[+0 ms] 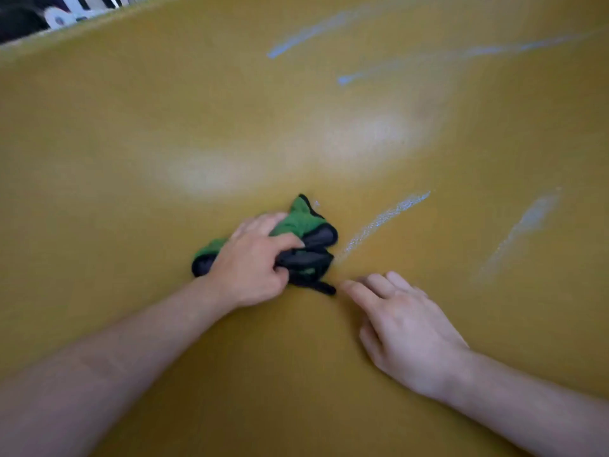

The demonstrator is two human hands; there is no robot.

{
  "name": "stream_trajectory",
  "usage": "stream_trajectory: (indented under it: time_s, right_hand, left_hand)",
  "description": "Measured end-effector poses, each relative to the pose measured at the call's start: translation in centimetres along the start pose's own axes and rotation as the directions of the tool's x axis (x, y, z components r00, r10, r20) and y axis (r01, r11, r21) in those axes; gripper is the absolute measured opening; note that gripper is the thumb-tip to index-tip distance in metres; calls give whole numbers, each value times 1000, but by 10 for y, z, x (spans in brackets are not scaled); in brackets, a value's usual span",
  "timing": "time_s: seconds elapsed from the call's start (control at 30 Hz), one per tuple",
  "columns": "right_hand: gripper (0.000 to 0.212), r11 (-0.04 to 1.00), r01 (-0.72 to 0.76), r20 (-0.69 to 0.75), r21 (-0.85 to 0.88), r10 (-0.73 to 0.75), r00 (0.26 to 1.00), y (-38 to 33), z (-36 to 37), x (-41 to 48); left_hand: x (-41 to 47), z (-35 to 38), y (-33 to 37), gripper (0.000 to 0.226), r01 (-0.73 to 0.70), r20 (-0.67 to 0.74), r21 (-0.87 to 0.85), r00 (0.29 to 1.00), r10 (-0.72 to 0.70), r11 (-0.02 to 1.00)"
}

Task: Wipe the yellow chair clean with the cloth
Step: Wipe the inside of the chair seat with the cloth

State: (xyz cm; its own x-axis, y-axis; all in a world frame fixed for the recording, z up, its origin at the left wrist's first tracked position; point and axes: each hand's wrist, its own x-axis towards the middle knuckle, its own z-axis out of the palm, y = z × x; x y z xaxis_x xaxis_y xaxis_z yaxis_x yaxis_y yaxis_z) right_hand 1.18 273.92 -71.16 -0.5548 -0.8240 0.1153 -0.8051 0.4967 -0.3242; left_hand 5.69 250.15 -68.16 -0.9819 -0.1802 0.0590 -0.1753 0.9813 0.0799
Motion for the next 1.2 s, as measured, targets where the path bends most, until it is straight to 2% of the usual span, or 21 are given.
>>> stream_trajectory:
  time_s: [0.1, 0.17, 0.2, 0.27, 0.33, 0.37, 0.4, 0.5, 0.6, 0.63, 0.7, 0.77, 0.8, 0.87, 0.93, 1.0, 1.03, 1.07, 1.1, 1.17, 1.2]
  right_hand:
    - [45, 998, 57, 27, 22, -57, 998, -2, -1, -2]
    - [47, 994, 106, 22, 1, -106, 994, -4, 0, -4]
    - [49, 993, 118, 15, -7, -118, 993, -3, 0, -4]
    - [54, 991, 131, 14, -17, -130, 991, -2, 1, -3]
    - [55, 989, 146, 23, -30, -146, 989, -2, 4, -4]
    - [55, 989, 146, 22, -33, -146, 989, -1, 4, -4]
    - [55, 988, 149, 22, -36, -148, 989, -1, 3, -3]
    - [55, 986, 164, 43, -38, -162, 986, -3, 2, -2]
    - [53, 986, 165, 36, -34, -164, 986, -3, 2, -1]
    - [52, 985, 170, 37, -42, -169, 985, -3, 3, 0]
    - [51, 985, 167, 36, -44, -166, 986, -2, 4, -1]
    - [49, 986, 159, 20, -40, -159, 987, 0, 5, -1]
    - [48, 987, 160, 9, -34, -159, 987, 1, 5, -1]
    - [47, 985, 172, -1, -9, -172, 985, 1, 3, -1]
    - [46, 982, 190, -2, 7, -190, 982, 1, 3, -3]
    - [44, 977, 211, -11, -6, -211, 977, 1, 4, -3]
    - [43, 976, 217, -16, -12, -218, 976, 1, 4, -3]
    - [42, 974, 225, -21, -17, -226, 974, 1, 5, -3]
    - [41, 973, 228, -27, -19, -229, 973, 2, 6, -3]
    - [42, 974, 226, -39, -22, -227, 973, 3, 7, -4]
    - [42, 973, 229, -47, -28, -230, 972, 3, 7, -3]
  left_hand:
    - [-54, -3, 16, 50, -252, 235, -129, 932, 277, 959]
    - [-34, -18, -14, 58, -413, 250, 62, 888, 386, 909]
    - [-11, -26, -36, 62, -399, 195, 192, 911, 363, 897]
    - [36, -49, -77, 62, -133, -4, 332, 990, 142, 934]
    - [60, -57, -83, 57, 177, -192, 241, 972, -132, 954]
    - [62, -48, -70, 54, 239, -226, 187, 955, -195, 953]
    - [55, -35, -53, 54, 215, -202, 152, 962, -183, 965]
    - [-3, 6, -1, 48, -175, 64, 8, 983, 174, 985]
    - [6, -7, -8, 38, -388, 151, 132, 918, 368, 912]
    - [30, -15, -19, 36, -346, 116, 240, 938, 327, 907]
    - [79, -36, -35, 35, -69, -53, 381, 994, 97, 922]
    - [100, -41, -27, 38, 142, -166, 272, 981, -99, 952]
    - [96, -33, -15, 39, 122, -160, 253, 984, -83, 960]
    - [63, -9, 9, 38, -153, -12, 246, 987, 161, 957]
    - [22, 11, 19, 35, -497, 139, 119, 866, 481, 860]
    - [29, -5, -1, 37, -637, 267, 198, 766, 584, 745]
    - [51, -19, -20, 39, -569, 257, 321, 822, 509, 757]
    - [73, -38, -39, 39, -365, 168, 427, 931, 324, 827]
    - [94, -55, -56, 40, -143, -24, 479, 984, 176, 866]
    - [109, -66, -61, 41, 202, -303, 340, 948, -96, 919]
    - [104, -57, -49, 42, 215, -317, 306, 941, -114, 927]
